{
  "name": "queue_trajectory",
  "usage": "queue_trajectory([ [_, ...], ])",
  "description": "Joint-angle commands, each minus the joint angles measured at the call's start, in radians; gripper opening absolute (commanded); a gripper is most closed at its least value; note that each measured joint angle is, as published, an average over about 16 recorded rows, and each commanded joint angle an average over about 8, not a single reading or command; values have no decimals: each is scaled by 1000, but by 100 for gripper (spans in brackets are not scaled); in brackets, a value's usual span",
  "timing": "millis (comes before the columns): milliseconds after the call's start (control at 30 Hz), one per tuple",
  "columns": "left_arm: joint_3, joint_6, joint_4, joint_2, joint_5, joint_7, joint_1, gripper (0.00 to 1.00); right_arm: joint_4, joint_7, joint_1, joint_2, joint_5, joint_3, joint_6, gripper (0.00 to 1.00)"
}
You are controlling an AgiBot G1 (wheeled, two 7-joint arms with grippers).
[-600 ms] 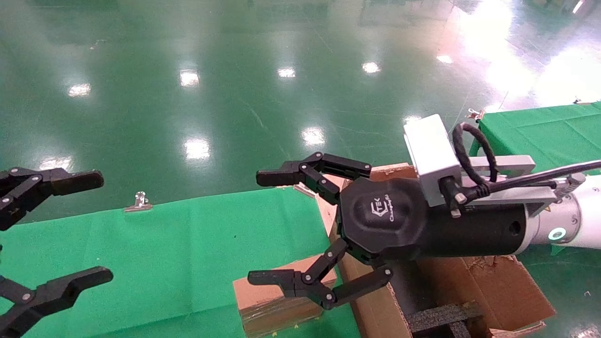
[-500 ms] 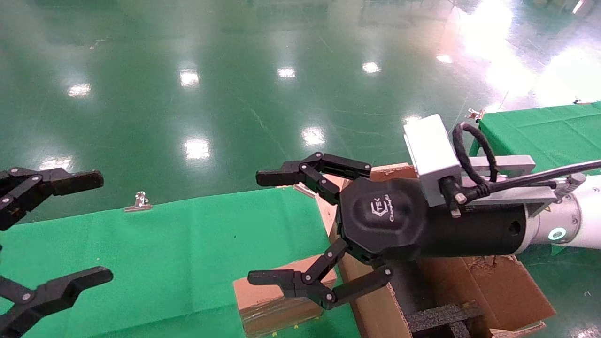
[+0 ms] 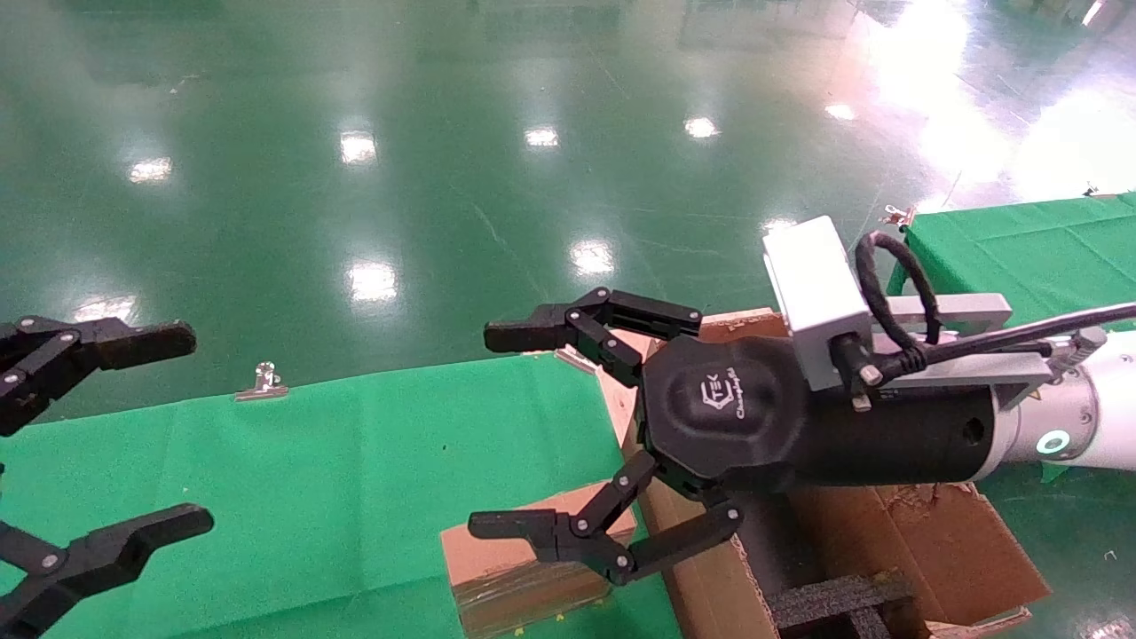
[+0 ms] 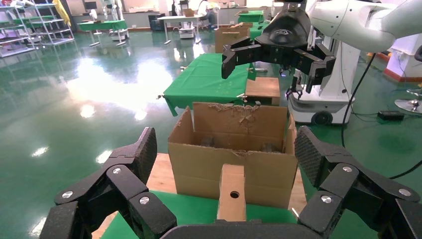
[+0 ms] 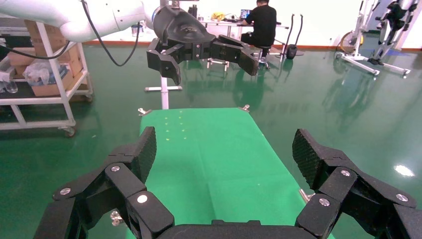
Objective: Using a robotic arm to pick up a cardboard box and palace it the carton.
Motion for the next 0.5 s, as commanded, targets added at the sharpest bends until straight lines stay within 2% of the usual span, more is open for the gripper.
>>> queue_trajectory([
  [33,0,0,0,0,0,0,0,0,0,0,0,0,1,0,-1,100],
  [267,0,0,0,0,0,0,0,0,7,24,19,2,-53,-23,16,100],
  [500,0,0,0,0,0,0,0,0,21,111,126,-28,-264,-125,30,100],
])
